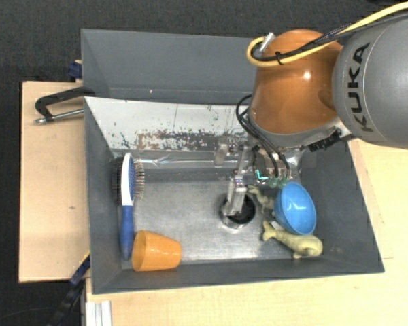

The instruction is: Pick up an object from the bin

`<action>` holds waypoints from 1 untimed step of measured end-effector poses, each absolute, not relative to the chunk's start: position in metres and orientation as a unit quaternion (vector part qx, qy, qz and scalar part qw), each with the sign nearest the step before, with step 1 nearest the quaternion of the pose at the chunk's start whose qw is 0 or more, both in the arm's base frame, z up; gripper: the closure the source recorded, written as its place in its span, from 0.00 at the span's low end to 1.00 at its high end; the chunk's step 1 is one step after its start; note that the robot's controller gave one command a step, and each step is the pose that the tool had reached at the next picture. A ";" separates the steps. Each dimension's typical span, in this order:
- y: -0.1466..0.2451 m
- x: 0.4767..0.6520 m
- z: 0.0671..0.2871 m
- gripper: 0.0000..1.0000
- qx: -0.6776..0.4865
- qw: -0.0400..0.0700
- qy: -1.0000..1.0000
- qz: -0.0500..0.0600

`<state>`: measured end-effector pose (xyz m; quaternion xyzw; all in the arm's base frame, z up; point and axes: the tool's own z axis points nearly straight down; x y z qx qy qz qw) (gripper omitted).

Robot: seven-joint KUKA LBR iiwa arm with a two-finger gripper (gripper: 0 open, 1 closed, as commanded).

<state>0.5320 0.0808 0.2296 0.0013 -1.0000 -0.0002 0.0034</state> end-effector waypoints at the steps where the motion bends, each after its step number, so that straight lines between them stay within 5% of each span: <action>1: 0.052 0.546 0.163 0.00 0.329 0.001 -0.944 0.000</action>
Offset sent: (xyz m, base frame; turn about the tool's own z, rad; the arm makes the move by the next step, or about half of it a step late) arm 0.0137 -0.0288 -0.0668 -0.6696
